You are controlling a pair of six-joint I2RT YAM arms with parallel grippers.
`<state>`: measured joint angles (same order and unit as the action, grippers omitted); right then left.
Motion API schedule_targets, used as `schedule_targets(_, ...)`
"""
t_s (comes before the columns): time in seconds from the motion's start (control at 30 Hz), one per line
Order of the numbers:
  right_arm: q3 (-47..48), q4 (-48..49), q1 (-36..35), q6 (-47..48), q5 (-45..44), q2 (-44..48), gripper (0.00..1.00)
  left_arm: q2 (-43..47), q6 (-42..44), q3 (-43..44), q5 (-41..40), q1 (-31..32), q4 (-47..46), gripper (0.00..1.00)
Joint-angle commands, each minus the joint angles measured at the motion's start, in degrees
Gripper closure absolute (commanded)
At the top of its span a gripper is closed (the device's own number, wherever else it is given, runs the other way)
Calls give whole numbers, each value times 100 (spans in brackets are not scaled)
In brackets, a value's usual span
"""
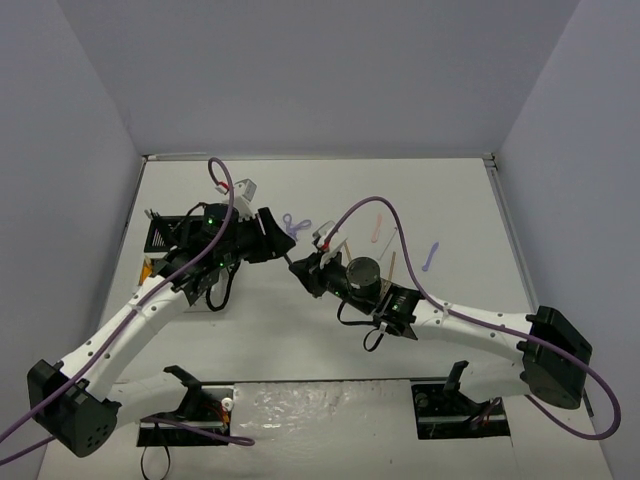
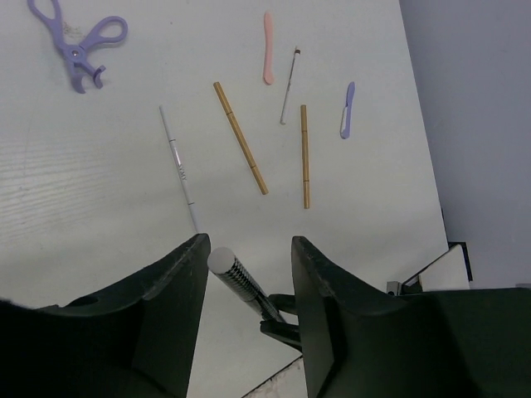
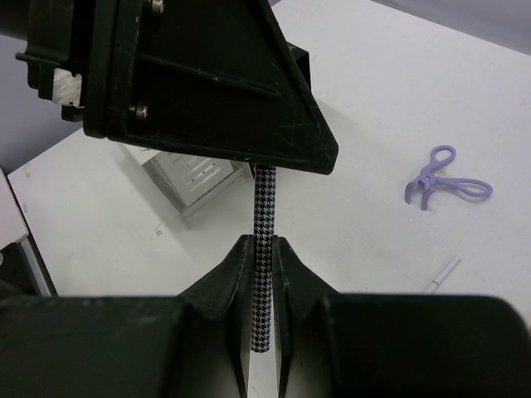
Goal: Organize the makeup
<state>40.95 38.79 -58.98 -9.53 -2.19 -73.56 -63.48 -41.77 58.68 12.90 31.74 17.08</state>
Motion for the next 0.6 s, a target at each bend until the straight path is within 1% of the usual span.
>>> schedule_targets(0.0,-8,702,-26,-84,-199,257,100,-4,-130,392,-216,113,-484,68)
schedule_targets(0.13,-61,753,-33,-119,-274,263,100,39,-112,378,-307,132,-487,95)
schedule_targets(0.2,-61,761,-26,-119,-282,264,100,56,-112,353,-324,140,-496,100)
schedule_targets(0.23,-61,761,-26,-127,-282,278,100,70,-105,324,-331,147,-525,100)
schedule_targets(0.27,-52,757,-26,-119,-291,281,94,86,-90,311,-346,153,-534,100)
schedule_targets(0.3,-44,750,-26,-109,-300,282,85,104,-76,299,-366,157,-541,100)
schedule_targets(0.33,-43,738,-26,-103,-300,288,70,129,-70,287,-403,157,-554,100)
schedule_targets(0.37,-43,714,-26,-102,-321,310,66,134,-47,277,-460,157,-549,100)
schedule_targets(0.4,-47,662,-26,-98,-385,332,53,178,21,275,-618,157,-457,100)
schedule_targets(0.43,-52,601,-26,-93,-459,351,37,232,102,276,-800,157,-344,100)
schedule_targets(0.47,-52,505,-26,-100,-535,358,26,294,225,304,-966,150,-247,100)
schedule_targets(0.57,-119,321,-26,-85,-722,494,11,605,549,430,-2188,124,277,100)
